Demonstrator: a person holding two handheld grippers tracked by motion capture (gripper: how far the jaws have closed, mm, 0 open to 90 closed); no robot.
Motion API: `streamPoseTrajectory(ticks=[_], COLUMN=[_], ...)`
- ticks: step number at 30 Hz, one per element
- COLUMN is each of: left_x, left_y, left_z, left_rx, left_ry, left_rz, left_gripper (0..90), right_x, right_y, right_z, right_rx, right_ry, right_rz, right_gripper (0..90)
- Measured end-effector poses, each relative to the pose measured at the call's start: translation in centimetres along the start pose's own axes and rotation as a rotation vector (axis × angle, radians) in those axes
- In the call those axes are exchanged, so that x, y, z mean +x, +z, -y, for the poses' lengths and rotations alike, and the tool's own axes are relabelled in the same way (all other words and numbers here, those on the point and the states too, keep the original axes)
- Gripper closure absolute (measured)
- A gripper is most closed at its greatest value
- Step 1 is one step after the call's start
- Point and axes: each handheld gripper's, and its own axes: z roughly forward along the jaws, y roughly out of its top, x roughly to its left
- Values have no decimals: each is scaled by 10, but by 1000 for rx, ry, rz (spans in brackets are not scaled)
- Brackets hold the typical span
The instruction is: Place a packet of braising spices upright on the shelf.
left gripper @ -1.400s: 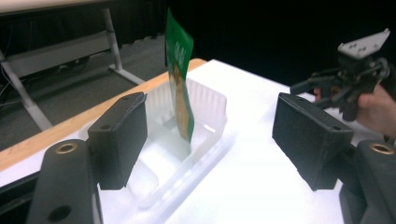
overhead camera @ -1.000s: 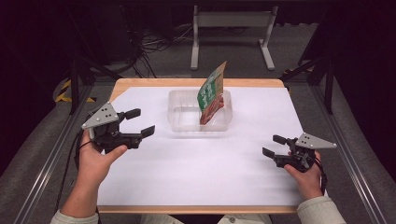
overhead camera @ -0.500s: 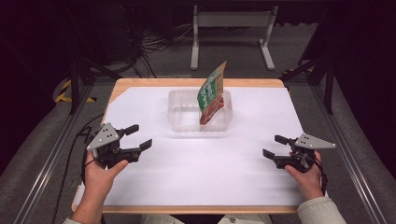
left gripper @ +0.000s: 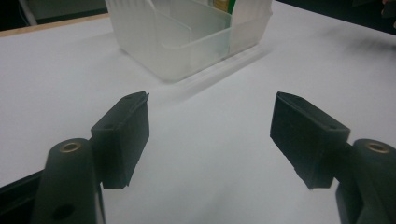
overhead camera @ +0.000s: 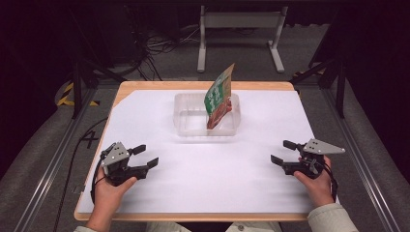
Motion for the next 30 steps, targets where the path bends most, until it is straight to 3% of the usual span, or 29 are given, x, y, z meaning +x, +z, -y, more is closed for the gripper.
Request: streamPoseTrajectory(ticks=[4,10,30], left_x=[0,-1,0], left_y=[4,14,14], left_z=[7,17,18], left_rx=[18,59,60], left_ry=[11,-6,-6], left_rz=[-3,29,39], left_gripper=[325,322,291], right_x=[0,0,-2], right_y=[1,2,5], right_z=[1,2,5], right_rx=[3,8,17], right_ry=[-2,-2,8], right_rz=[-1,0,3], right_gripper=[190,191,191])
